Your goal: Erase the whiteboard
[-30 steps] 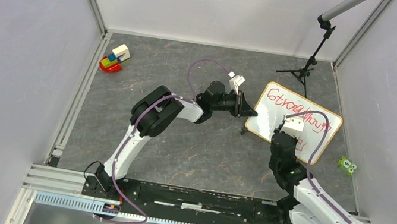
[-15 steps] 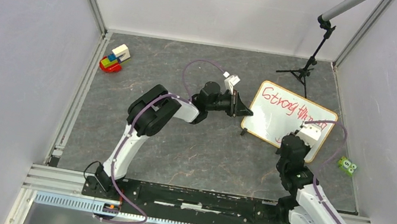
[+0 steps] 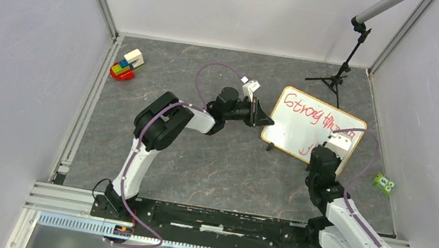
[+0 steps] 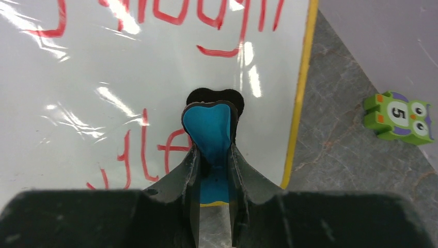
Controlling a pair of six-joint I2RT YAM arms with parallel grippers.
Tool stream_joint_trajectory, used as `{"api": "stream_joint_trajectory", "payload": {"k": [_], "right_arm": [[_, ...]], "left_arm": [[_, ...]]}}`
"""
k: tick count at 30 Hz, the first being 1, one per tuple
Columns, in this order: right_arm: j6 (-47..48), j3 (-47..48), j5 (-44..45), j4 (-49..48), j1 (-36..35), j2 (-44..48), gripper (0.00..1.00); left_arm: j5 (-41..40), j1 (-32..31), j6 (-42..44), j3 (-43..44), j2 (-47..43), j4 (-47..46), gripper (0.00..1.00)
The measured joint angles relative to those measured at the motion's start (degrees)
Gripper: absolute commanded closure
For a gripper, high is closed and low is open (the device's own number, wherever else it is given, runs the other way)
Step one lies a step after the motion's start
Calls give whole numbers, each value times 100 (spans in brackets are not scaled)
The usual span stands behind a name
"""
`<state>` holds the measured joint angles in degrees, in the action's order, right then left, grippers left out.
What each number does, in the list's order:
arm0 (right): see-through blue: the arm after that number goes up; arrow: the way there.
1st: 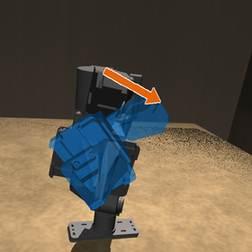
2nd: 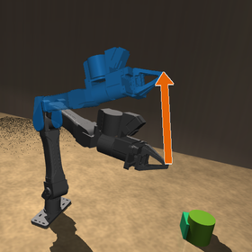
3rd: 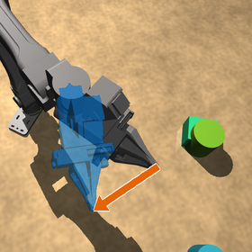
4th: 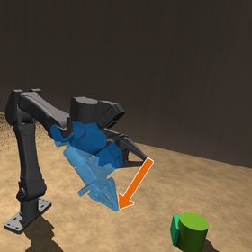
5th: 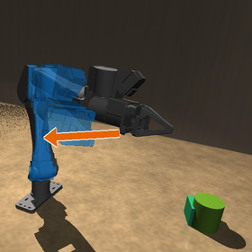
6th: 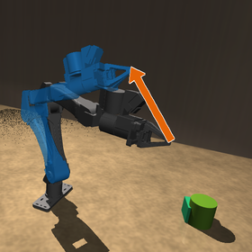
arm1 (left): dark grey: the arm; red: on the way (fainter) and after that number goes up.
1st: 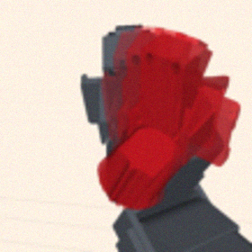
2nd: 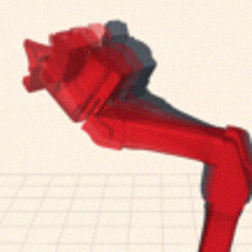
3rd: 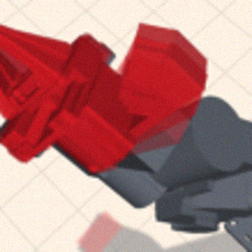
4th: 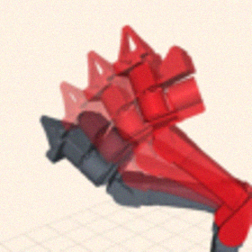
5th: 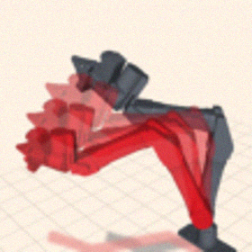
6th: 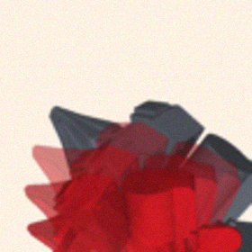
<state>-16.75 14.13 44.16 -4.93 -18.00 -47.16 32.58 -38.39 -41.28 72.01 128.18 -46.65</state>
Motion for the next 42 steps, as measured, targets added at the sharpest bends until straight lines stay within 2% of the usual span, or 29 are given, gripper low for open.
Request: {"api": "stream_joint_trajectory", "payload": {"k": [5,13,21,27,31,37,42], "right_arm": [[-17,-9,-264,-422,-186,-334,93],[-129,-15,-15,-1578,-1226,-1449,93],[-409,-9,221,-1690,-1207,-1451,95],[-664,-219,337,-1532,-424,-870,95],[-713,-339,369,-1473,-245,-761,96],[-566,-297,269,-1777,-284,-1130,97],[-518,-190,223,-2024,-931,-1508,97]], "left_arm": [[-72,0,42,-87,-22,-46,98],[-313,9,107,-376,-85,-365,98],[-380,26,109,-428,-155,-372,98],[-400,22,190,-428,-197,-280,98],[-407,15,223,-428,-201,-269,98],[-431,13,280,-428,-201,-269,98],[-463,17,299,-428,-201,-254,98]]}}
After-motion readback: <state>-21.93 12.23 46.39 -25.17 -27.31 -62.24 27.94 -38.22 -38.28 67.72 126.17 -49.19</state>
